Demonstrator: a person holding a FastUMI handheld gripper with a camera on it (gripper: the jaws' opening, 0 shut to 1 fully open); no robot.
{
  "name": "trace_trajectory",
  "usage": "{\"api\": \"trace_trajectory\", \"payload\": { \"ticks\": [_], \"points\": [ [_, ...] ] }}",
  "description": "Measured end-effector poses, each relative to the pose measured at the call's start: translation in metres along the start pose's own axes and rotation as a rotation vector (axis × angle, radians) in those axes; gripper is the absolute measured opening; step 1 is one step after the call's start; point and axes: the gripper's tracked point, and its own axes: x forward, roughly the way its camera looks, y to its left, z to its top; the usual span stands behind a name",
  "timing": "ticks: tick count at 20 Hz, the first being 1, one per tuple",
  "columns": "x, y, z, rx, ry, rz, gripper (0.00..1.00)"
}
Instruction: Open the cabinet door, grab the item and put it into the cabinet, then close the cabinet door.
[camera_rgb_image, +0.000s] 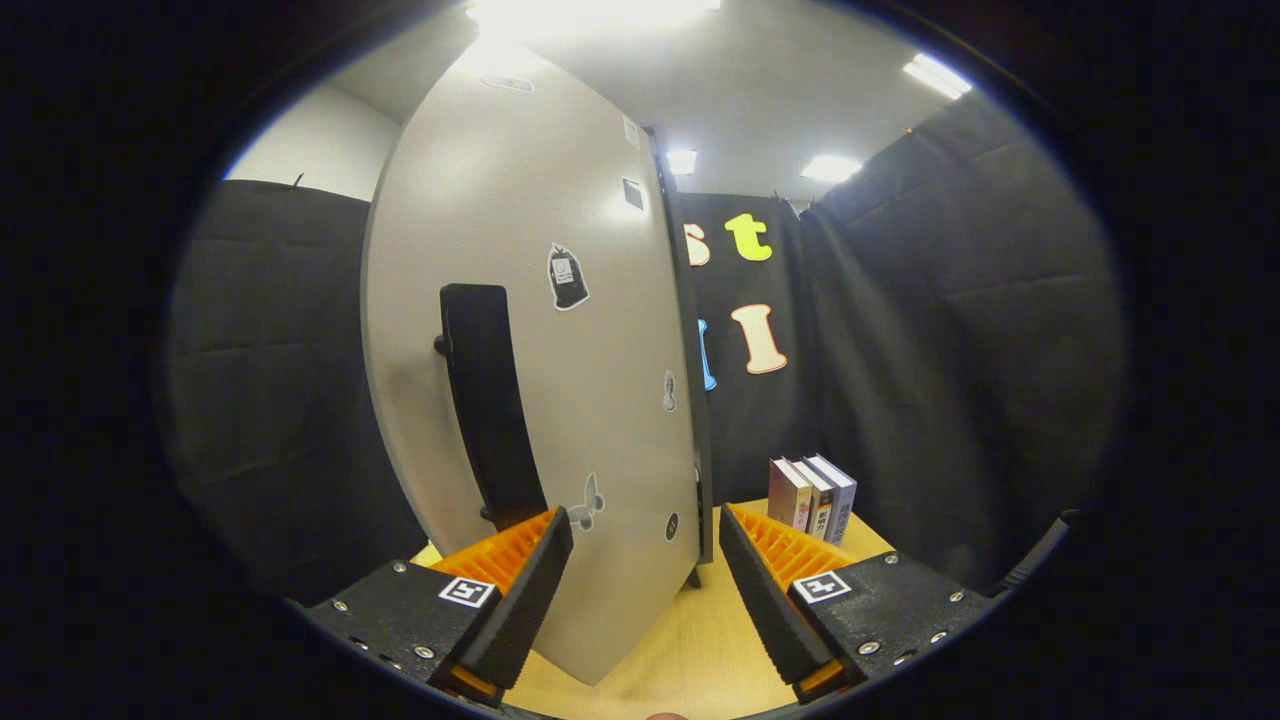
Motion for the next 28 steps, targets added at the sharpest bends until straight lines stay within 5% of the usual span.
{"api": "trace_trajectory", "payload": {
  "ticks": [8,28],
  "points": [
    [0.024,0.052,-0.006,0.066,-0.004,0.004,0.93],
    [0.008,0.144,-0.026,-0.081,0.036,0.148,0.93]
  ]
}}
